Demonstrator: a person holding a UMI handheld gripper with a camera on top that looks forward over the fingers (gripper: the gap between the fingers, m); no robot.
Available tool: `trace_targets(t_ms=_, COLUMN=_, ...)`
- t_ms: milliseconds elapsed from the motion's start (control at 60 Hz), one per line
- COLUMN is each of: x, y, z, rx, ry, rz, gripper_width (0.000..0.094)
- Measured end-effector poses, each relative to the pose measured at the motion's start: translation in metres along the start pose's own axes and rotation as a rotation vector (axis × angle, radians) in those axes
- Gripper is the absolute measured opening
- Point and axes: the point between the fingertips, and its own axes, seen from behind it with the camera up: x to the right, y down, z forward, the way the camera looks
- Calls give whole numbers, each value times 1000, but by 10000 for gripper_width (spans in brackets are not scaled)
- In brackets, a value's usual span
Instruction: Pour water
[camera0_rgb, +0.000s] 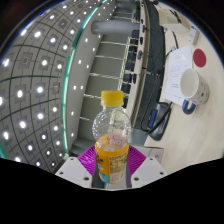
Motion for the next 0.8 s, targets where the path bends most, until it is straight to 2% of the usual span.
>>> trace_targets(t_ms=183, x=39, y=-69, z=35, rx=82, ry=-66, rz=415, gripper_width=386)
trace_targets(t_ms=417, x=97, y=-112, z=48, rx=151, ry=-123, rz=811, gripper_width=385)
trace_targets(t_ms=433, x=91, y=-112, z=27, rx=145, ry=-126, rz=827, gripper_width=385)
trace_targets(t_ms=450, x=97, y=-117, z=49, rx=146, ry=-118, rz=825, gripper_width=386)
trace_targets(t_ms=600, x=98, y=-109, z=38, rx=115, ry=-72, rz=787, gripper_width=385)
trace_targets(t_ms=617, x=95, y=-101, z=16, rx=104, ry=-74, rz=782, gripper_width=385)
trace_targets(t_ms=650, x=100, y=-104, z=50, rx=90, ry=-53, rz=734, gripper_width=388)
trace_targets(t_ms=717, x=93, y=-100, z=53, rx=52, ry=-8, rz=595, gripper_width=387)
trace_targets(t_ms=733, x=84, y=-99, z=26, rx=39, ry=4, rz=556, gripper_width=388)
trace_targets(t_ms=800, x=87, y=-96, z=46, rx=9, ry=52, rz=342, gripper_width=388)
